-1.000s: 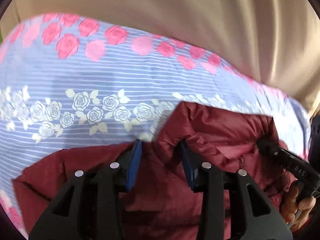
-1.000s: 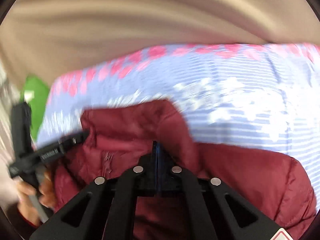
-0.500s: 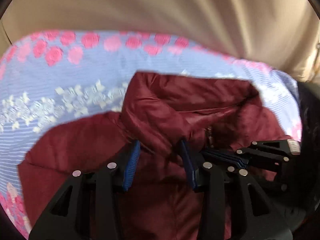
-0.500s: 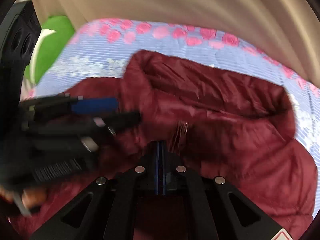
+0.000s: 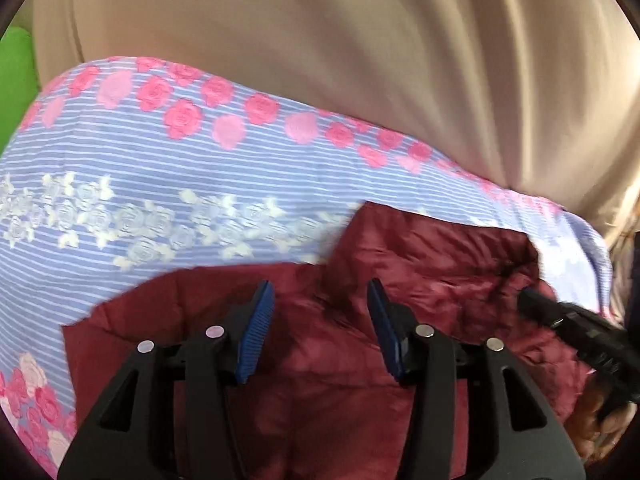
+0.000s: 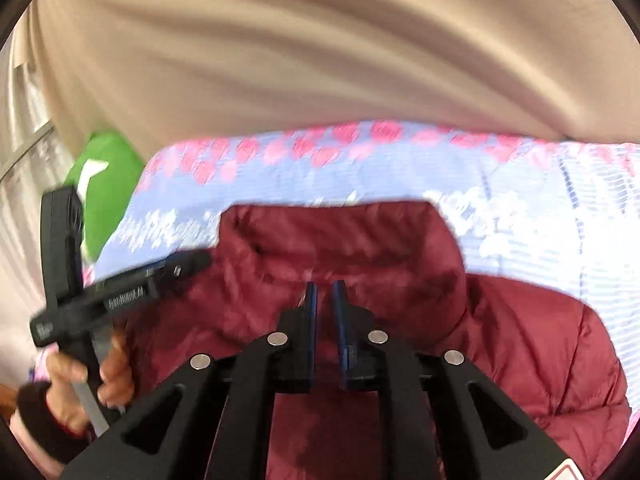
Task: Fold large clothes
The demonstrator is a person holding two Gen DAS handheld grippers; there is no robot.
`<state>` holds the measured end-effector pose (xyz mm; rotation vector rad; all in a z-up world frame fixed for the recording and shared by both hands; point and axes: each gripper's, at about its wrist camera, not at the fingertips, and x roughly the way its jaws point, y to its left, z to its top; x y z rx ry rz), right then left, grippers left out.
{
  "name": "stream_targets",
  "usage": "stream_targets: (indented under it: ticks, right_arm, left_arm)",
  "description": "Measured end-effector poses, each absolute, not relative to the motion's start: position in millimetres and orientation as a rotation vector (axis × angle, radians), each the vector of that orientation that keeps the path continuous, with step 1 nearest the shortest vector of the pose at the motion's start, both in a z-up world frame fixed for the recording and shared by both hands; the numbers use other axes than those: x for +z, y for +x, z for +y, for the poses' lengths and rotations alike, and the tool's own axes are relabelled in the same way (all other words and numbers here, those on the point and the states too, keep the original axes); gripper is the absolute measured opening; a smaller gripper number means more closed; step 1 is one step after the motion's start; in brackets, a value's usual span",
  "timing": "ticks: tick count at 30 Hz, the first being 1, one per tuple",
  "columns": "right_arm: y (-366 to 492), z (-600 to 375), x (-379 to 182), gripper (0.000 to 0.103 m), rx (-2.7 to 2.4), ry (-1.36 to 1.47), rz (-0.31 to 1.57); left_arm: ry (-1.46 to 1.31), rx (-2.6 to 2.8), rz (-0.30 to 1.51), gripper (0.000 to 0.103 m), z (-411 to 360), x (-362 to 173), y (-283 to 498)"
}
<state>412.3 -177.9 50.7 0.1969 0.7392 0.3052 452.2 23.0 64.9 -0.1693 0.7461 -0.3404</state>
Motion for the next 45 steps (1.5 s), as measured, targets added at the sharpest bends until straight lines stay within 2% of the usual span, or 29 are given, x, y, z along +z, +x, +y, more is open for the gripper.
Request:
stream_targets:
  ticks: [4, 8, 11, 14, 19, 23, 28, 32, 39, 45]
  right_arm:
    - [424, -156, 32, 0.009, 0.307, 0.156, 0.803]
    - [436, -135, -5, 0.005, 0.316, 0.109, 0.928]
    - [421, -140, 0, 0.003, 0.324, 0.114, 0.889]
    - [405, -165, 19, 0.002, 0.281, 0.16, 0.78]
    - [426, -214, 3, 0.0, 0.146, 0.241, 0.798]
    - [437, -230, -8, 0.0, 0.175, 0.334, 0.802]
    - [405, -224, 29, 0.001, 0.172, 0.3, 0.684]
    - [399, -215, 47, 0.003, 0.196, 0.261, 0.651]
    - [464, -222, 4, 0.0, 0.085, 0.243, 0.801]
    - [419, -238, 39, 0.0, 0.137, 0.326, 0.675]
  left_arm:
    - [-0.1, -0.333, 0.825, 0.047, -16, 56, 461]
    - [-0.102, -0.277, 0.842, 0.049, -22, 43, 475]
    - [-0.103, -0.276, 0.825, 0.05, -19, 45, 480]
    - [-0.09, -0.27, 0.822, 0.055, -13, 47, 488]
    - [-0.109, -0.262, 0.838, 0.06, -13, 43, 506]
    - [-0.108, -0.223, 0.834, 0.074, -14, 41, 518]
    - [-0.316, -0.254, 0.761, 0.072, 31, 69, 499]
    - [-0.245, -0.25, 0.706, 0.072, 43, 91, 480]
    - [-0.105, -0.207, 0.834, 0.07, 11, 46, 510]
    - [-0.147, -0.191, 0.83, 0.072, 14, 35, 521]
